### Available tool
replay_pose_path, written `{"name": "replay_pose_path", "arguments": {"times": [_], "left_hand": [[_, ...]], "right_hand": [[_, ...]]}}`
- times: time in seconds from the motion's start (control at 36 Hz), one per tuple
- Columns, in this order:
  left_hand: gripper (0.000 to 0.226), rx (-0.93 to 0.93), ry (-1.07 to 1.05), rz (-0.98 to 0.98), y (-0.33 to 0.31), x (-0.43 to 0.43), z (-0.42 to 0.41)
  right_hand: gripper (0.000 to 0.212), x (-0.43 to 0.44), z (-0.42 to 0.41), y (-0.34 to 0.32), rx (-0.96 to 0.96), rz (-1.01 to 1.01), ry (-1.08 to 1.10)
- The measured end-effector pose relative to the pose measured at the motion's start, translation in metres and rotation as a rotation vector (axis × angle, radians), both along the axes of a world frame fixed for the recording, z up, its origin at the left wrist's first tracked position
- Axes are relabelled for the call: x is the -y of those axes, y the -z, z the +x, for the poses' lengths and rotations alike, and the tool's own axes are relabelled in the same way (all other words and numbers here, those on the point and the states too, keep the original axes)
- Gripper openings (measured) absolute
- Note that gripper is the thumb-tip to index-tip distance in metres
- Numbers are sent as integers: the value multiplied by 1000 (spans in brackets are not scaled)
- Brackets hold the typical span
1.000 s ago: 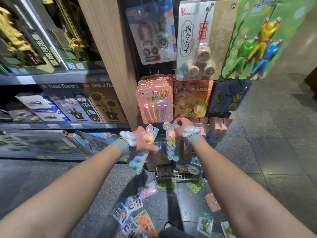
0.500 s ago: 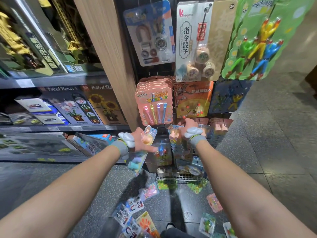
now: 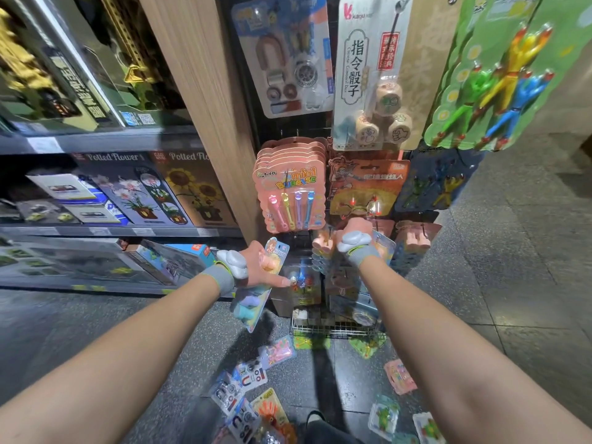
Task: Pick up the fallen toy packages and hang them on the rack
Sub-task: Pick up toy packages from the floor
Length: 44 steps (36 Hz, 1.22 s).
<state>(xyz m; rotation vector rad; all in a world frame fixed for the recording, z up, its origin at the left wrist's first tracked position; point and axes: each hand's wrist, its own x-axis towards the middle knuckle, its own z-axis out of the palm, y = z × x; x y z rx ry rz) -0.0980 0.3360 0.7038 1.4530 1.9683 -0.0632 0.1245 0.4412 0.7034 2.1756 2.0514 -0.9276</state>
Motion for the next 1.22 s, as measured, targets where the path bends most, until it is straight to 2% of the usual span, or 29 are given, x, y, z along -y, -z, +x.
{"name": "replay_pose_path", "arguments": {"times": [0.06, 0.17, 0.22, 0.28, 0.33, 0.42, 0.56, 0.64, 0.72, 0.78, 0.86, 1.0, 1.11, 1.17, 1.22], "left_hand": [[133, -4, 23, 10, 5, -1, -2], [133, -16, 47, -1, 3, -2, 1], [116, -42, 40, -25, -3, -1, 4], [100, -65, 24, -25, -5, -2, 6], [96, -63, 10, -15, -7, -2, 9], [105, -52, -20, -16, -4, -4, 10], [141, -55, -6, -35, 8, -11, 1], [137, -64, -20, -33, 3, -5, 7], [134, -17, -24, -25, 2, -1, 14], [140, -10, -26, -32, 3, 2, 14], [129, -2, -49, -8, 8, 6, 12], [99, 78, -117, 78, 10, 15, 21], [113, 101, -146, 105, 5, 22, 25], [105, 138, -171, 114, 5, 26, 27], [83, 151, -189, 121, 5, 28, 31]], "right_hand": [[42, 2, 0, -3, 38, -7, 0], [41, -3, 0, -3, 27, -12, -1], [46, -6, 0, 0, -21, -50, 2], [44, -5, 1, 4, -6, 35, 27], [42, -3, 2, 9, 15, 89, 36], [40, 1, 2, 11, -25, 102, 71], [40, 5, 3, 6, -33, 105, 51], [37, 6, 4, 4, -56, 88, 65], [21, 13, 7, 1, -100, 84, 59], [29, 20, 10, 0, -130, 117, 54], [35, 29, 11, 2, -143, 167, 17], [21, 45, 2, -3, -211, 165, -5], [18, 65, -11, -6, -328, 177, 42], [24, 75, -19, -8, -361, 172, 34], [38, 81, -24, -10, -373, 144, 1]]}}
